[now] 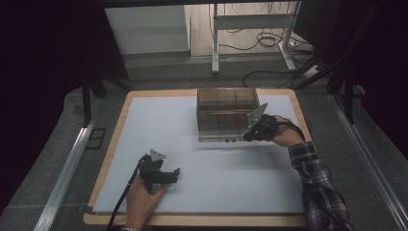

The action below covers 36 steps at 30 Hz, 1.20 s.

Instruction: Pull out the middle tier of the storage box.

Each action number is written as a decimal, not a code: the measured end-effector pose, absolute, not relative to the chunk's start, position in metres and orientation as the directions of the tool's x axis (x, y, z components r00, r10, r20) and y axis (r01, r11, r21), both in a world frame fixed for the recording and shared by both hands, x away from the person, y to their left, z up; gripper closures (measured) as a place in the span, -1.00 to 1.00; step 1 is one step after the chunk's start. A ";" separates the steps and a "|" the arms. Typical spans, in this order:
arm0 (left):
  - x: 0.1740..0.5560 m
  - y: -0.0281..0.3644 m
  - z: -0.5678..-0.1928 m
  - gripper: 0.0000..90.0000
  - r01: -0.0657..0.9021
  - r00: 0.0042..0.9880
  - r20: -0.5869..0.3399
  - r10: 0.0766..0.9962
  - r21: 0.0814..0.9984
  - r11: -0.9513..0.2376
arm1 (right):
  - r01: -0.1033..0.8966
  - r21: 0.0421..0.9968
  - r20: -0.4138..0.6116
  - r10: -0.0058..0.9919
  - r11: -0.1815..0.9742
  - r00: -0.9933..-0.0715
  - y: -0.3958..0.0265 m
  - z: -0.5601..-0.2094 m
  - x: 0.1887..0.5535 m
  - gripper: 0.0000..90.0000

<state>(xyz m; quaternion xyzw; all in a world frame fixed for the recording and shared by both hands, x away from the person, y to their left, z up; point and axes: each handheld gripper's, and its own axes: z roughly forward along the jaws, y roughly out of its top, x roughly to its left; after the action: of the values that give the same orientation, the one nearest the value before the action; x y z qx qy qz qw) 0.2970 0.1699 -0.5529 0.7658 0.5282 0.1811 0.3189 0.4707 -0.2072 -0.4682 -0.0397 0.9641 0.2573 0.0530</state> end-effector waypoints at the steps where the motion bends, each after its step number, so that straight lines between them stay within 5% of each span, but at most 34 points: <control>1: 0.297 0.170 -0.553 -1.00 0.694 0.377 -0.060 0.924 0.680 -0.239 | -0.105 0.492 -0.131 -0.045 0.864 -0.990 -0.207 -0.468 0.470 0.76; 36: 0.297 0.170 -0.553 -1.00 0.693 0.376 -0.060 0.925 0.680 -0.238 | 0.052 0.610 -0.160 0.188 0.790 -0.969 -0.212 -0.452 0.426 0.31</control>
<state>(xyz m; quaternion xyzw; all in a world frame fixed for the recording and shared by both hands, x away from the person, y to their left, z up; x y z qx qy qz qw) 0.2970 0.1699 -0.5529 0.7657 0.5283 0.1812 0.3191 0.4263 -0.2118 -0.4524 0.0638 0.9401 0.3174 0.1066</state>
